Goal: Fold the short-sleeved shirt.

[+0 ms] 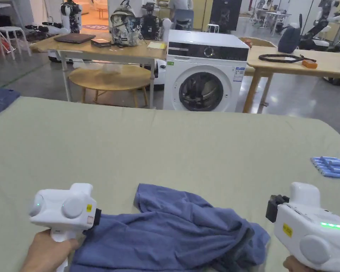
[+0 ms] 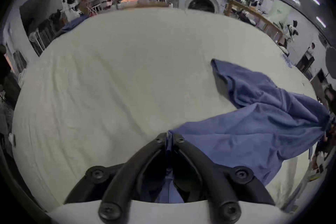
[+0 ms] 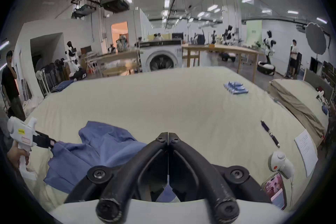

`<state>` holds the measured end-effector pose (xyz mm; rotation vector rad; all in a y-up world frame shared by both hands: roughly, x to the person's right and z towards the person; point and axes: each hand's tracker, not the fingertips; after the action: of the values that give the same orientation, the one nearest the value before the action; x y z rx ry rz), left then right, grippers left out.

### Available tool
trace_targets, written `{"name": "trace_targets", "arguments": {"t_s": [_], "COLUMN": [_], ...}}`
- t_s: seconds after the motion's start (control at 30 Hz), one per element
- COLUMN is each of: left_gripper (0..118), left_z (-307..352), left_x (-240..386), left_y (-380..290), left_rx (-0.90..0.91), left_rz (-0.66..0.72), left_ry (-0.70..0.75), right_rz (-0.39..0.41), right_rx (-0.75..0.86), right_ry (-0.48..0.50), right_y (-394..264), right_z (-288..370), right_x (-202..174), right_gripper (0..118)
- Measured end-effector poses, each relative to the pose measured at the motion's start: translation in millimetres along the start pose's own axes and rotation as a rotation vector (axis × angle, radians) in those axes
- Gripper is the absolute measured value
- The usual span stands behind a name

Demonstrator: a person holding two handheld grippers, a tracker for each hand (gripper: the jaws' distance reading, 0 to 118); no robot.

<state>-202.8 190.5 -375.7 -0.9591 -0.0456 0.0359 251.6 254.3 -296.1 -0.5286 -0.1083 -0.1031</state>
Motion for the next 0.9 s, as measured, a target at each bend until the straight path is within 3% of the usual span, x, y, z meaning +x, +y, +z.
{"name": "trace_targets", "arguments": {"t_s": [0.1, 0.13, 0.23, 0.27, 0.43, 0.47, 0.57, 0.63, 0.73, 0.9], "left_gripper": [0, 0, 0, 0, 0, 0, 0, 0, 0, 0], "left_z": [33.2, 41.0, 66.4, 65.4, 82.1, 83.8, 83.5, 84.9, 86.5, 106.7], "left_x": [-1.8, -6.5, -7.8, -15.8, -28.4, -29.5, -36.5, -40.2, -44.7, -54.5], "left_y": [-9.6, -6.6, -15.2, -10.4, -14.8, -15.5, -17.1, -17.2, -16.7, -5.1], "left_rx": [0.071, 0.081, 0.123, 0.117, 0.148, 0.149, 0.146, 0.145, 0.153, 0.215], "left_rz": [0.048, 0.06, 0.069, 0.078, 0.097, 0.095, 0.095, 0.106, 0.111, 0.11], "left_ry": [-0.039, -0.042, -0.035, -0.04, -0.037, -0.032, -0.025, -0.028, -0.027, -0.018], "right_rz": [0.002, -0.006, 0.006, 0.011, -0.007, 0.001, 0.016, -0.022, 0.01, 0.011], "right_rx": [-0.098, -0.144, -0.296, -0.33, -0.539, -0.566, -0.593, -0.555, -0.522, -0.283], "right_ry": [-0.01, 0.02, 0.027, 0.022, 0.021, 0.013, 0.019, 0.025, 0.021, 0.013], "right_y": [8.7, 11.0, 12.6, 9.6, -16.0, -21.6, -35.6, -36.4, -29.7, 5.1], "right_z": [-32.1, -43.5, -75.1, -85.5, -139.9, -146.6, -159.5, -135.8, -129.1, -76.5], "right_x": [17.0, 20.9, 23.9, 23.8, 25.1, 23.0, 17.8, 10.3, 11.1, 15.7], "right_gripper": [4, 13, 59, 65, 65, 59, 9, 6, 5, 5]}}
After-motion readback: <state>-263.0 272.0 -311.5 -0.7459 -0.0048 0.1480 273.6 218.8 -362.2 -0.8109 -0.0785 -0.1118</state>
